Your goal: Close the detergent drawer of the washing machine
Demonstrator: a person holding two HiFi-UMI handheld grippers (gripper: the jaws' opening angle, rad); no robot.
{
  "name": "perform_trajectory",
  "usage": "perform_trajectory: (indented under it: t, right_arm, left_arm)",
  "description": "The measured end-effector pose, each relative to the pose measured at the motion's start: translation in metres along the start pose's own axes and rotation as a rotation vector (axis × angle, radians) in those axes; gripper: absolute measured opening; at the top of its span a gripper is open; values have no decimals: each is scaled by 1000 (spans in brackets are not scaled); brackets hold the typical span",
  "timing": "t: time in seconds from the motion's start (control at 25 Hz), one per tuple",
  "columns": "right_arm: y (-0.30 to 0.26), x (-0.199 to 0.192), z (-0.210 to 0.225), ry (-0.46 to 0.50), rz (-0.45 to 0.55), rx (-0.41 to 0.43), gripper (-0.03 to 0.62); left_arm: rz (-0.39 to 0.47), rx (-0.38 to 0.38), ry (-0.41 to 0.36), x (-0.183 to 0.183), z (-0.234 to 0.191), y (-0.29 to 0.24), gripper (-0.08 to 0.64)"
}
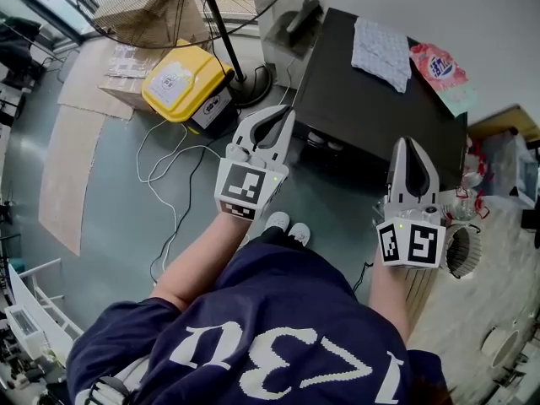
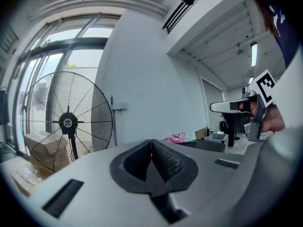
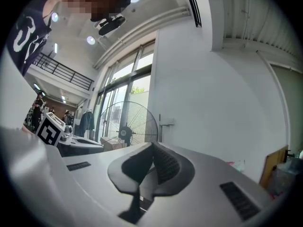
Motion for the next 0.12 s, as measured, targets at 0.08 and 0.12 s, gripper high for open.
perform_trajectory:
  t: [0.08, 0.12]
  right_arm:
    - [3, 1, 2, 0, 8, -3, 14]
    - [5, 2, 3, -1, 12, -5, 14]
  left_arm:
    - [0, 4, 3, 1, 2, 2, 20]
    - [1, 7, 4, 1, 3, 2, 20]
Point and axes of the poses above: the fingertips, and each gripper's own axes: y backward along the fingers, z to its right, x out of its top, the point moved 8 cm from there along y, backward along the fingers, and after that the axes turned 6 degrees about -y, right-handed, at the moved point
